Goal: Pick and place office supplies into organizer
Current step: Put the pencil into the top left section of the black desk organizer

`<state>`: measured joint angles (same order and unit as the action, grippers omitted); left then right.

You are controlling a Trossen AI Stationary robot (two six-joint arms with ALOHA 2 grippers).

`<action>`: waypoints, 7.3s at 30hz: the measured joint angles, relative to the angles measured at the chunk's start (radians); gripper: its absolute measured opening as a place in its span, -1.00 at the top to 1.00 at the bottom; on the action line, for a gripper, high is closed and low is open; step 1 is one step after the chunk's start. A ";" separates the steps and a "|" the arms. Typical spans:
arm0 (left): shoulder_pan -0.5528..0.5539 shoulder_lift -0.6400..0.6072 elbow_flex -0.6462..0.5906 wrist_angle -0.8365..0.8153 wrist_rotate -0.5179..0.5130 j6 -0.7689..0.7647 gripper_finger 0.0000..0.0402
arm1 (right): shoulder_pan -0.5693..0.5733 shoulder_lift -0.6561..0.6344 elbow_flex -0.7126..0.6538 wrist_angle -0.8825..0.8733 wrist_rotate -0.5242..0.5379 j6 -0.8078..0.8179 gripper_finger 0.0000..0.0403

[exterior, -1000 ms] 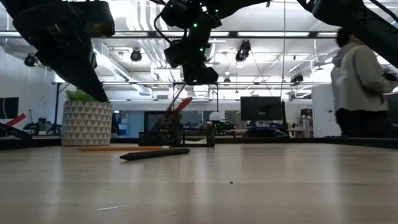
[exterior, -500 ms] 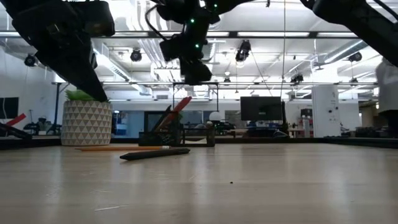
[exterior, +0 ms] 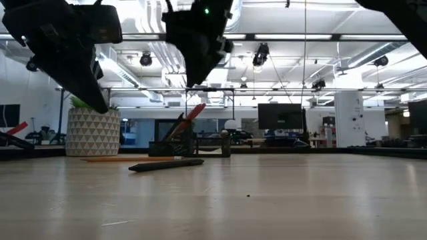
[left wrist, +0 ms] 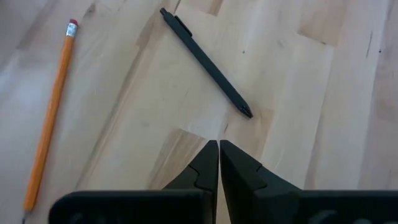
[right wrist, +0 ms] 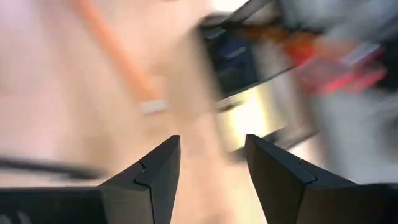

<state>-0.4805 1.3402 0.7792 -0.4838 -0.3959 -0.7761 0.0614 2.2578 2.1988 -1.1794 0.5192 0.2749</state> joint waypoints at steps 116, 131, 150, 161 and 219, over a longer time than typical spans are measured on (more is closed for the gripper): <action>0.461 0.031 0.043 0.316 0.278 -0.159 1.00 | 0.309 -0.836 -1.243 0.173 -0.211 1.099 0.32; 0.538 0.130 0.053 -0.223 0.391 0.166 0.86 | 0.245 -0.836 -1.227 0.174 -0.280 0.932 0.32; 0.608 0.096 0.031 -0.451 0.349 -0.102 0.42 | 0.128 -0.836 -1.206 0.214 -0.292 0.760 0.32; 0.667 0.096 -0.010 -0.378 0.357 -0.193 0.97 | 0.123 -0.835 -1.206 0.296 -0.292 0.769 0.32; 0.616 0.046 -0.137 -0.199 0.334 -0.501 0.96 | 0.108 -0.835 -1.172 0.306 -0.265 0.678 0.32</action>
<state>0.1352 1.3861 0.6421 -0.6830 -0.0624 -1.2769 0.1692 1.4231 1.0271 -0.8730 0.2539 0.9526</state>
